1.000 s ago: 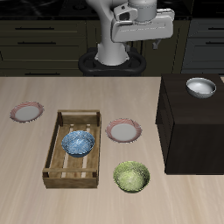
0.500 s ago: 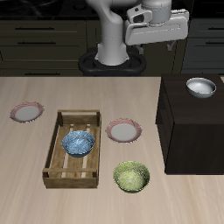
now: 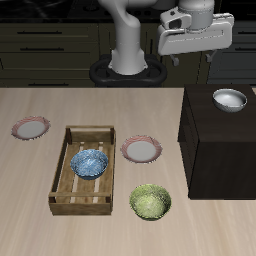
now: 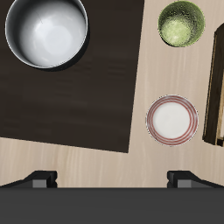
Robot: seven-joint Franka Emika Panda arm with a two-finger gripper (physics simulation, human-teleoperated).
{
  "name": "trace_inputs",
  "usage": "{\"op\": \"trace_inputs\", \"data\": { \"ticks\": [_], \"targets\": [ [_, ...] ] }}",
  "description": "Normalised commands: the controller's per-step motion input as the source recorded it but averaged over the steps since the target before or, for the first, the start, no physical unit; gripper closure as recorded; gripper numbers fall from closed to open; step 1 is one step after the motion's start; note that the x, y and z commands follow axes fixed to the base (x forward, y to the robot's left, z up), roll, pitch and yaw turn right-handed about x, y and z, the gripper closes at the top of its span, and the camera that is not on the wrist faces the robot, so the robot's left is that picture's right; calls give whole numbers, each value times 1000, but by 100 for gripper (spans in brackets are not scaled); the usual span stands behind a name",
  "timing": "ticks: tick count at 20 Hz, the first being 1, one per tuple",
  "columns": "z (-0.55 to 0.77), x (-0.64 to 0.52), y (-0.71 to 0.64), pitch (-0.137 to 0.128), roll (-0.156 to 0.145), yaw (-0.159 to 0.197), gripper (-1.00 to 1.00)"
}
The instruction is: Place the white bowl on the off-center plate and place the blue bowl on top of the wooden shelf
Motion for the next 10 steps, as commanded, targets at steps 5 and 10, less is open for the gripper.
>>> {"op": "trace_inputs", "data": {
  "ticks": [5, 10],
  "targets": [
    [55, 246, 136, 6, -28, -18, -100],
    [-8, 246, 140, 24, -17, -25, -100]
  ]
}}
